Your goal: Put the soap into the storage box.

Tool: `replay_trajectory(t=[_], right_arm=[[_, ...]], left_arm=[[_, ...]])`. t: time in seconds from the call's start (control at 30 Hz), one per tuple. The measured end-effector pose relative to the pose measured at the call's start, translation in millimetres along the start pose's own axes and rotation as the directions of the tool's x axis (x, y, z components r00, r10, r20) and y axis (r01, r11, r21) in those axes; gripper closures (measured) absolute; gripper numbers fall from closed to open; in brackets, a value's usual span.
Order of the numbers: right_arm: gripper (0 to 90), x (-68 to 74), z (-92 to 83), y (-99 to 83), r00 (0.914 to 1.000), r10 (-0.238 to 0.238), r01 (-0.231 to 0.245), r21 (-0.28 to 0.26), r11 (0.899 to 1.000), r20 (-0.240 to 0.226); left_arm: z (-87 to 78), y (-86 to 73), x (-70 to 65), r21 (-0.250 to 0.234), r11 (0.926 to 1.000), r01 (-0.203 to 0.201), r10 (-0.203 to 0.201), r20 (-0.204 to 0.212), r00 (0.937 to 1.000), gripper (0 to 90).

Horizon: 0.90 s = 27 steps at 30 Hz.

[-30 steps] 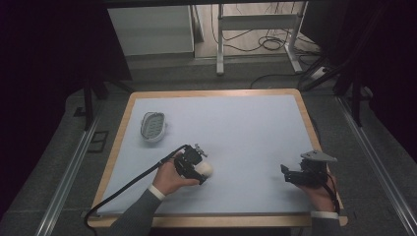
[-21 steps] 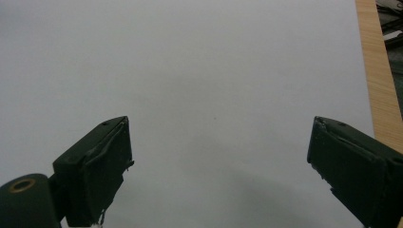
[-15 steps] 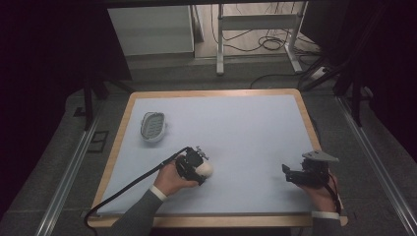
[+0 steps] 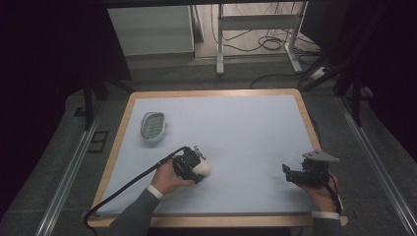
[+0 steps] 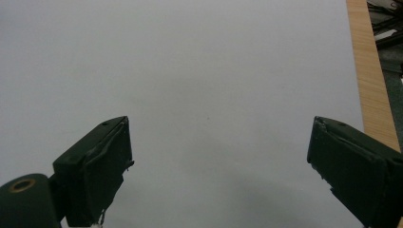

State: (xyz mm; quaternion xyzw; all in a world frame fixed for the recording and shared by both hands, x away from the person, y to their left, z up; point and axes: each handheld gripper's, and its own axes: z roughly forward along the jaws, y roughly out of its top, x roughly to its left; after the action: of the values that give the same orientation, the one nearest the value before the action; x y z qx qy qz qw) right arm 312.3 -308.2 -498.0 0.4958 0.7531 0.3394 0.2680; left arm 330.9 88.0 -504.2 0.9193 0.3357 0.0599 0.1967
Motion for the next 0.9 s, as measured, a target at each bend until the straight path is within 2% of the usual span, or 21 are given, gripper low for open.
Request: replay_trajectory(t=[0.37, 0.9], right_arm=[[7.3, -0.6, 0.3, -0.3, 1.0, 0.001, -0.001, 0.002, 1.0, 0.006], [7.2, -0.8, 2.3, -1.5, 1.0, -0.001, 0.001, 0.007, 1.0, 0.008]], left_arm=[[-20.2, -2.1, 13.1, -0.057, 0.9978, 0.034, -0.034, 0.004, 0.9994, 49.8], [-13.3, -1.5, 14.0, -0.049, 0.9983, 0.032, -0.031, 0.016, 0.9994, 49.9]])
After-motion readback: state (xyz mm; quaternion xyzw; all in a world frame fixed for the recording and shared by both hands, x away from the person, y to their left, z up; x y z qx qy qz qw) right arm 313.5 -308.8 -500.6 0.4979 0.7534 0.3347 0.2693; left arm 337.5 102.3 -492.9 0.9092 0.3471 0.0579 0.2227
